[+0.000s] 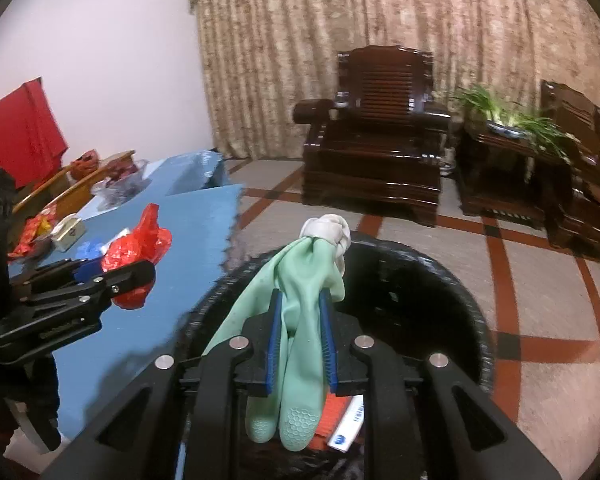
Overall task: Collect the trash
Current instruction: 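Carry the red bag and green glove over the trash bin, then open both tools over the trash bin to drop the items, then move both tools back over the white tissues and blue bag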
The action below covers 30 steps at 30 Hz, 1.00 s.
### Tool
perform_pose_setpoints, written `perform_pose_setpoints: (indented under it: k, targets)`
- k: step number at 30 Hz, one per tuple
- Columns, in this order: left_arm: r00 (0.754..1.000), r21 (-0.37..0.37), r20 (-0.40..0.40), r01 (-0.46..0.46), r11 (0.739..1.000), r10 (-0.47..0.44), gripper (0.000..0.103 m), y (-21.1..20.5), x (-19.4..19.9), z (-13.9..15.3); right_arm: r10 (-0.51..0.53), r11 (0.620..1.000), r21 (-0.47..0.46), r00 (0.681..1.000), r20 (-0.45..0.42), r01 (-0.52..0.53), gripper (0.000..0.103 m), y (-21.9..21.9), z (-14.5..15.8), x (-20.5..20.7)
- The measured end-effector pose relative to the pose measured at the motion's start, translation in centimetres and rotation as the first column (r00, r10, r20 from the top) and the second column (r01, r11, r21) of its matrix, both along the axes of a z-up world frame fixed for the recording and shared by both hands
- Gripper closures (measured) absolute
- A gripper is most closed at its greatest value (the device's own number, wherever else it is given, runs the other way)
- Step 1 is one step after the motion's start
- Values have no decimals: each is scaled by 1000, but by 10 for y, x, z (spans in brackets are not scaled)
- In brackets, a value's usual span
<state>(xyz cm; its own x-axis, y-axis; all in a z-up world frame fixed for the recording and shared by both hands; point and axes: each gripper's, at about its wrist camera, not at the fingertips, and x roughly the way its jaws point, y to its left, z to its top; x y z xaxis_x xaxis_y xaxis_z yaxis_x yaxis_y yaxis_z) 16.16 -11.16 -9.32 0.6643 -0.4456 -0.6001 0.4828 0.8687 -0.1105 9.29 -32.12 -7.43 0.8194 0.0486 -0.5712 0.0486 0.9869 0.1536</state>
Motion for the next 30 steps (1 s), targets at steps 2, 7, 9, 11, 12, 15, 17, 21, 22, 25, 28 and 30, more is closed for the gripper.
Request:
perform_pose_setpoints:
  k: [2, 7, 9, 11, 12, 15, 17, 21, 22, 25, 28, 30]
  targets:
    - [1000, 1, -1, 18, 1000, -18, 61, -11, -1, -2, -20, 1000, -1, 1000, -3, 20, 85, -7, -2, -2]
    - [998, 7, -9, 65, 998, -65, 61, -39, -1, -11, -67, 998, 3, 998, -23, 67, 85, -26, -13, -6]
    - [997, 9, -14, 81, 997, -81, 61, -47, 0, -15, -81, 997, 6, 996, -34, 82, 85, -32, -20, -8]
    - [995, 15, -20, 96, 995, -95, 61, -56, 2, -19, -92, 996, 7, 995, -44, 92, 85, -36, -25, -6]
    - [995, 15, -24, 102, 995, -101, 61, -59, 3, -22, -99, 995, 7, 994, -53, 99, 85, -39, -29, -5]
    - [992, 19, -37, 118, 993, -117, 61, -68, 8, -30, -112, 994, 8, 991, -70, 113, 85, -43, -38, -7]
    - [990, 16, -55, 130, 991, -129, 57, -73, 11, -36, -118, 993, 11, 989, -86, 119, 85, -47, -44, -6]
    - [986, 11, -84, 149, 989, -147, 48, -75, 16, -43, -126, 992, 1, 985, -116, 127, 79, -48, -55, -2]
    - [984, 8, -91, 152, 988, -150, 44, -74, 18, -44, -128, 992, -2, 985, -117, 129, 76, -48, -55, -1]
    - [986, 7, -93, 138, 990, -137, 36, -70, 18, -46, -139, 990, -16, 983, -117, 138, 55, -46, -56, -1]
    - [990, 8, -87, 108, 994, -107, 22, -60, 20, -45, -138, 990, -19, 984, -115, 137, 39, -44, -57, -2]
    - [994, 10, -78, 82, 997, -81, 17, -51, 21, -42, -146, 989, -23, 984, -107, 144, 18, -42, -55, -4]
